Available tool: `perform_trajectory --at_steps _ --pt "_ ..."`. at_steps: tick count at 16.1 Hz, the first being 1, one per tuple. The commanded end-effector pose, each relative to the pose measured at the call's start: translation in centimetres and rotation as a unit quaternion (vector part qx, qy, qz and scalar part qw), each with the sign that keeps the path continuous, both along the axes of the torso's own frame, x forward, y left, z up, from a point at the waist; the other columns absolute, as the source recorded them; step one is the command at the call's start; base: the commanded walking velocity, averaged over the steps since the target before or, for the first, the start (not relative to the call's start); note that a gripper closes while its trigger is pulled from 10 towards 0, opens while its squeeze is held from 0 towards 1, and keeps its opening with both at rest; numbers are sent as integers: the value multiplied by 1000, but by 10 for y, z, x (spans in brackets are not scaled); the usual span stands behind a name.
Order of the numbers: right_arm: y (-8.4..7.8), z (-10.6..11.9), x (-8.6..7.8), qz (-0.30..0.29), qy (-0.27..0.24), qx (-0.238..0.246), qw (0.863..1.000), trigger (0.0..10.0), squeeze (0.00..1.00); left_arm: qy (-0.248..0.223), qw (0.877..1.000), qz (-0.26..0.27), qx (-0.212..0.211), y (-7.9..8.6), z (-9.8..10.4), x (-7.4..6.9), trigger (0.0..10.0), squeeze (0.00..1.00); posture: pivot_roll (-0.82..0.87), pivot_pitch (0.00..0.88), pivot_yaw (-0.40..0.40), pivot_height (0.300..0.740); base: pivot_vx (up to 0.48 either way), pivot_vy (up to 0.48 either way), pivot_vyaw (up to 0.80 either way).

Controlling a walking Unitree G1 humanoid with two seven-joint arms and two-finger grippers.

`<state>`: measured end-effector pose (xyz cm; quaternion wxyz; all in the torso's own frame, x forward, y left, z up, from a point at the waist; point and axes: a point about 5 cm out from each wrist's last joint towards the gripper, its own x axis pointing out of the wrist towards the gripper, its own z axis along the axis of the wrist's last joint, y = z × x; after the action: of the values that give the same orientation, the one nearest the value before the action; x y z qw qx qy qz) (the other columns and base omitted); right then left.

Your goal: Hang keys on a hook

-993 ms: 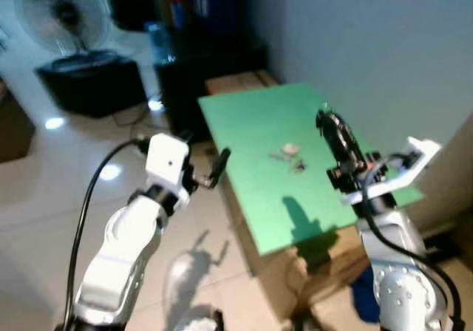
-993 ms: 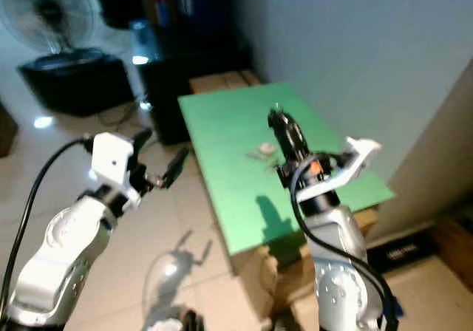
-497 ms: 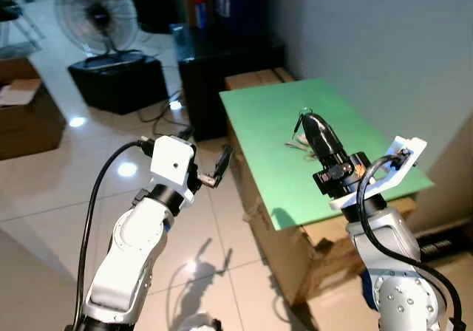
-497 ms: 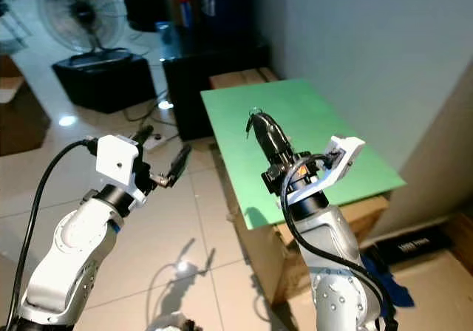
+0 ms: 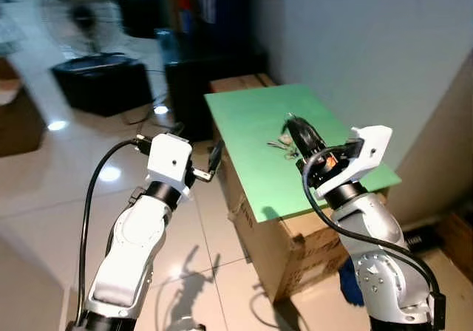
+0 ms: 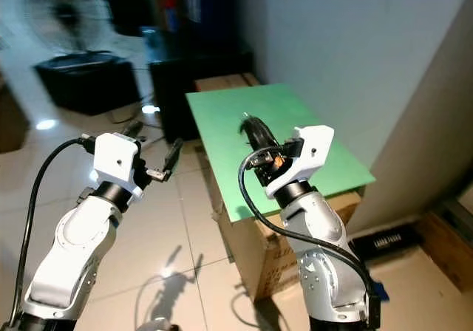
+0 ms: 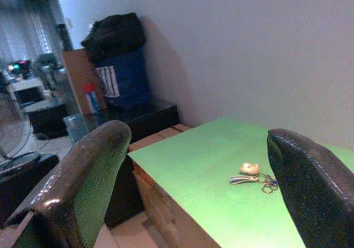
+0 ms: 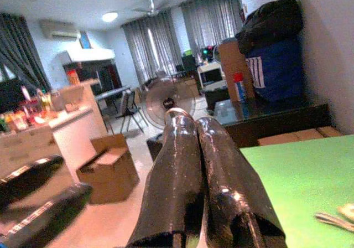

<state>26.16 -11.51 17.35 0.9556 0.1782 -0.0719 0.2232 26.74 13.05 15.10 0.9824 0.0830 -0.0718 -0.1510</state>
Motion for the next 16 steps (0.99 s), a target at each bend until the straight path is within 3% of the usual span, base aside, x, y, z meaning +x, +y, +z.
perform_trajectory --at_steps 1,6,8,10,16 --pt "-3 0 3 -15 -1 -8 1000 10000 0 -8 1000 6 8 1 3 3 10000 0 -20 0 13 718 0 -315 0" --pt "-14 -22 4 -67 37 -51 996 10000 0 -3 999 29 22 7 0 8 10000 0 -28 0 21 718 0 -380 0" --pt "-15 -26 4 -73 46 -51 995 10000 0 1 999 36 27 9 -3 10 10000 0 -30 0 23 718 0 0 0" --pt "-14 -30 2 -64 48 -76 994 10000 0 3 998 30 60 10 -8 9 10000 0 -32 0 24 718 0 0 800" --pt "-1 -37 2 -27 50 -103 993 10000 0 -11 997 52 55 17 -6 11 10000 0 -19 0 8 718 0 0 800"
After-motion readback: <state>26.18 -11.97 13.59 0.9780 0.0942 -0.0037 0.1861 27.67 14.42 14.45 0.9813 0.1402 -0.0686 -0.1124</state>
